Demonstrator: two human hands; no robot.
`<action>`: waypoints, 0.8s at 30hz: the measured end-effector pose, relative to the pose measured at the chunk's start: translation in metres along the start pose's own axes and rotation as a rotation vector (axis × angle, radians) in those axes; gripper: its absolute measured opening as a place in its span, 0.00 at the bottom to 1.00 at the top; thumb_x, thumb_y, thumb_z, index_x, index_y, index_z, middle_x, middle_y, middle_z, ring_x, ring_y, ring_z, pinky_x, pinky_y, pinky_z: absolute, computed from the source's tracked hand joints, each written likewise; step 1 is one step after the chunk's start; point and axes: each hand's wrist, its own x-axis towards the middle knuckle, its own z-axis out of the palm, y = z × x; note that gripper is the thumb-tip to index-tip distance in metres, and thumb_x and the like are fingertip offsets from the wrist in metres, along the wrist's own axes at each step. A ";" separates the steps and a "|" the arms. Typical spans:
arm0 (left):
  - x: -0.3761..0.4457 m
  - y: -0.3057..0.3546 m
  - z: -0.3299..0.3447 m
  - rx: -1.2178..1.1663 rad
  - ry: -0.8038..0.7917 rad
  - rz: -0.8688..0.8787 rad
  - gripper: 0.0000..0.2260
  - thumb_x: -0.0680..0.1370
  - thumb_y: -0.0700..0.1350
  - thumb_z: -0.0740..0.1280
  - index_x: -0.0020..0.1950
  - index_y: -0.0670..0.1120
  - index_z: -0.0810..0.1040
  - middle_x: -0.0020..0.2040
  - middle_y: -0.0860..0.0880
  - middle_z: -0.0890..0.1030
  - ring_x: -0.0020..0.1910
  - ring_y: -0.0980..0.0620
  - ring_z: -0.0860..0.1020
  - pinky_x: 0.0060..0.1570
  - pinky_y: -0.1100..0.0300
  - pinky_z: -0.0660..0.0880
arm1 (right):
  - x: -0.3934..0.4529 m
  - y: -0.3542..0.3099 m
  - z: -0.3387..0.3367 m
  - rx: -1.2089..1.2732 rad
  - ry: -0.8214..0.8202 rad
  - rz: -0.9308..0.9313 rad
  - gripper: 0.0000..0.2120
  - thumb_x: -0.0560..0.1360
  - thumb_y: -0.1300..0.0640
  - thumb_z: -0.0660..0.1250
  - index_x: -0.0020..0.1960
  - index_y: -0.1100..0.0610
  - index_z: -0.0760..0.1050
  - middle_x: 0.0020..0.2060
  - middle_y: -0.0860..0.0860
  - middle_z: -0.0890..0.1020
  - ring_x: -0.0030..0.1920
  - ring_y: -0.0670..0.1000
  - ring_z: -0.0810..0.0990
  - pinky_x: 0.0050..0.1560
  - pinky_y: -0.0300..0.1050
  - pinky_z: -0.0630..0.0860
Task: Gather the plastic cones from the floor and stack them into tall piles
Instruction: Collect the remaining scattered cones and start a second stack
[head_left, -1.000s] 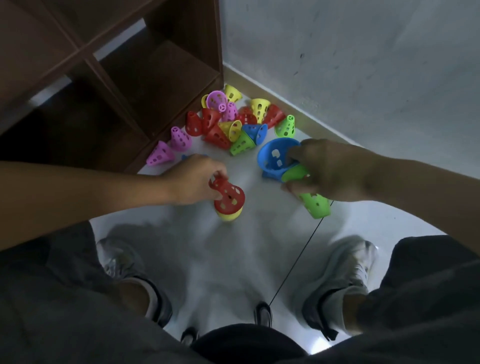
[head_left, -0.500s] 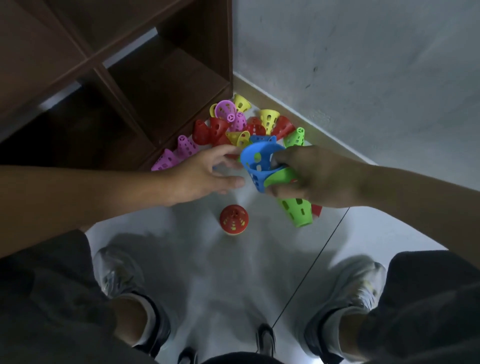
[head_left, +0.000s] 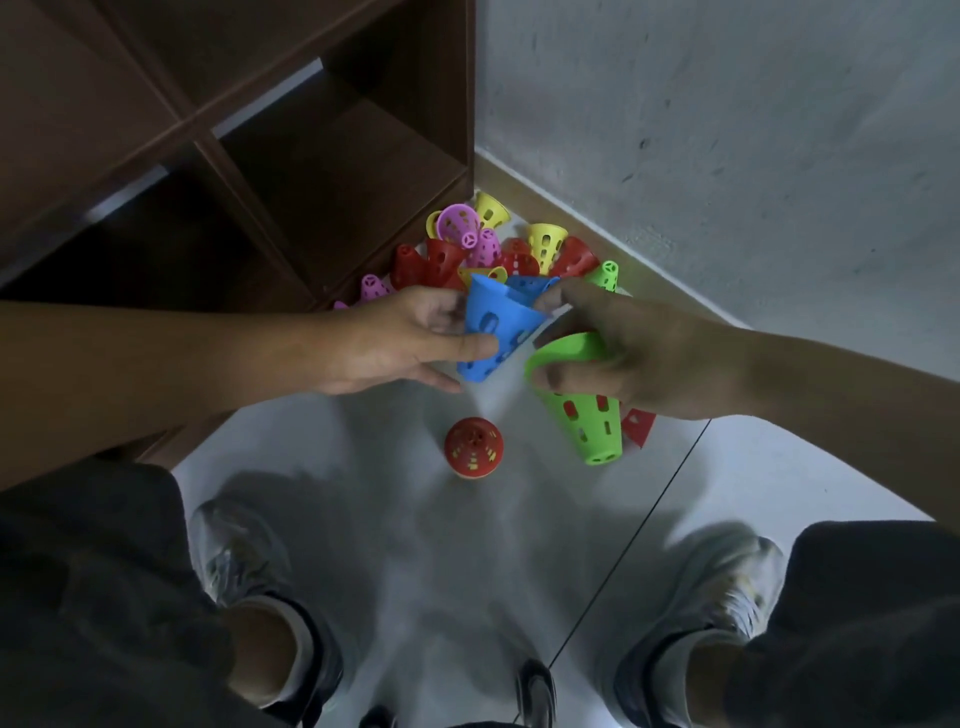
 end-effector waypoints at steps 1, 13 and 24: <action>0.001 -0.003 -0.002 0.054 0.028 -0.019 0.24 0.73 0.48 0.72 0.68 0.47 0.75 0.60 0.49 0.84 0.58 0.52 0.83 0.55 0.54 0.81 | 0.000 0.003 0.000 0.004 0.001 0.029 0.22 0.77 0.47 0.70 0.66 0.42 0.63 0.54 0.50 0.83 0.42 0.47 0.83 0.40 0.39 0.82; 0.002 -0.033 0.006 1.125 0.113 -0.046 0.20 0.73 0.65 0.72 0.41 0.49 0.75 0.32 0.51 0.71 0.30 0.53 0.70 0.32 0.56 0.64 | 0.001 0.010 0.000 -0.115 -0.013 0.182 0.24 0.76 0.41 0.69 0.69 0.42 0.66 0.58 0.47 0.80 0.48 0.43 0.81 0.40 0.35 0.80; 0.015 -0.035 0.010 1.187 0.100 0.023 0.22 0.73 0.66 0.71 0.54 0.50 0.77 0.38 0.57 0.76 0.38 0.54 0.75 0.38 0.58 0.70 | -0.001 0.024 -0.008 0.161 -0.025 0.205 0.17 0.82 0.45 0.62 0.60 0.57 0.77 0.46 0.53 0.85 0.42 0.52 0.84 0.39 0.42 0.81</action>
